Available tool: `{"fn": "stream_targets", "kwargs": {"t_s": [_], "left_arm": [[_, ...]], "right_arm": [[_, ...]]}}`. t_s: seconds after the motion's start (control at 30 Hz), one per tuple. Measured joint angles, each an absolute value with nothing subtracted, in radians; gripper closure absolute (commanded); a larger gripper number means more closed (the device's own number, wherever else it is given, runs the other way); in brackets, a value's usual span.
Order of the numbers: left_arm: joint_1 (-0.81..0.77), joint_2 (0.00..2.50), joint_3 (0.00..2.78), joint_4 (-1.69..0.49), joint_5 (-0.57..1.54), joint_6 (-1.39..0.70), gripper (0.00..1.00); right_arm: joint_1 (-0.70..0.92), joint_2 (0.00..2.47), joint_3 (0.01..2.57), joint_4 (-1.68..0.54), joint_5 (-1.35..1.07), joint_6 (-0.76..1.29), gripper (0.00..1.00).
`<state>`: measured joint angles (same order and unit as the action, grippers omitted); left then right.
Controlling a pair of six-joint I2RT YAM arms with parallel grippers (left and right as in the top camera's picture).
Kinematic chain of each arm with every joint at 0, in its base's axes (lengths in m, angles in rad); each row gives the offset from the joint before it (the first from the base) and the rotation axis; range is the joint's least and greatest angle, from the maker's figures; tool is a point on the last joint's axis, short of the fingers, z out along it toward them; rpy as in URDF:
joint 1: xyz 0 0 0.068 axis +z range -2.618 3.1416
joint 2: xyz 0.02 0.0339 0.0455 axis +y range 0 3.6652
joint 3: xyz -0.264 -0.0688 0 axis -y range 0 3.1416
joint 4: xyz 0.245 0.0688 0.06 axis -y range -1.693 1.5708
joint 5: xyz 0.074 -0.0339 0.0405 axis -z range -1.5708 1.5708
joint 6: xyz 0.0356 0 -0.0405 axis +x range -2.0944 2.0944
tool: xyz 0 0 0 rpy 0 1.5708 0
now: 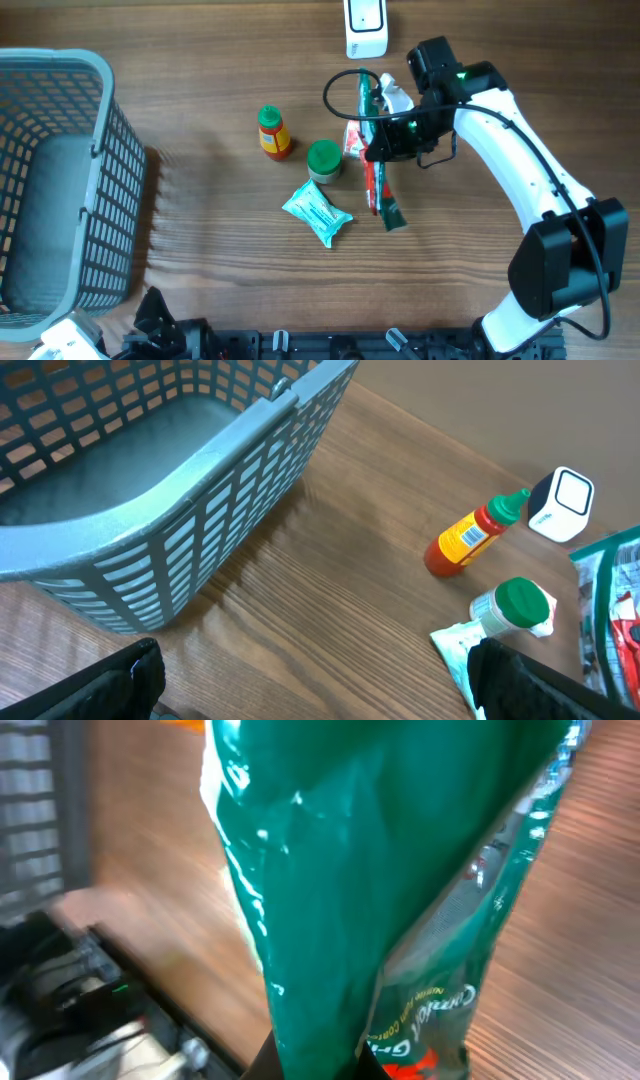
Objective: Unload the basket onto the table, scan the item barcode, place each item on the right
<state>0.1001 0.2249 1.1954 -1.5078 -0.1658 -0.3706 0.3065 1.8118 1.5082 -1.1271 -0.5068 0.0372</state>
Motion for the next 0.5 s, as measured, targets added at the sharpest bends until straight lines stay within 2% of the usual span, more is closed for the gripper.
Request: {"fn": "stream_targets", "kwargs": {"t_s": [0.1, 0.27, 0.3, 0.37, 0.5], "left_arm": [[0.1, 0.225, 1.195, -1.508, -0.166, -0.371, 0.0], [0.1, 0.225, 1.195, -1.508, -0.166, -0.371, 0.0], [0.1, 0.225, 1.195, -1.507, -0.166, -0.371, 0.0], [0.1, 0.225, 1.195, -1.507, -0.166, -0.371, 0.0], [0.1, 0.225, 1.195, -1.507, -0.166, -0.371, 0.0]], "right_arm": [[0.308, 1.812, 1.502, -1.132, -0.34, 0.092, 0.91], [0.309, 1.812, 1.493, -1.084, -0.245, 0.117, 0.84], [0.311, 1.812, 1.49, -1.083, -0.242, 0.12, 0.84], [0.318, 1.812, 1.487, -1.083, -0.241, 0.12, 0.96], [0.347, 1.812, 1.485, -1.061, -0.239, 0.127, 0.96]]}}
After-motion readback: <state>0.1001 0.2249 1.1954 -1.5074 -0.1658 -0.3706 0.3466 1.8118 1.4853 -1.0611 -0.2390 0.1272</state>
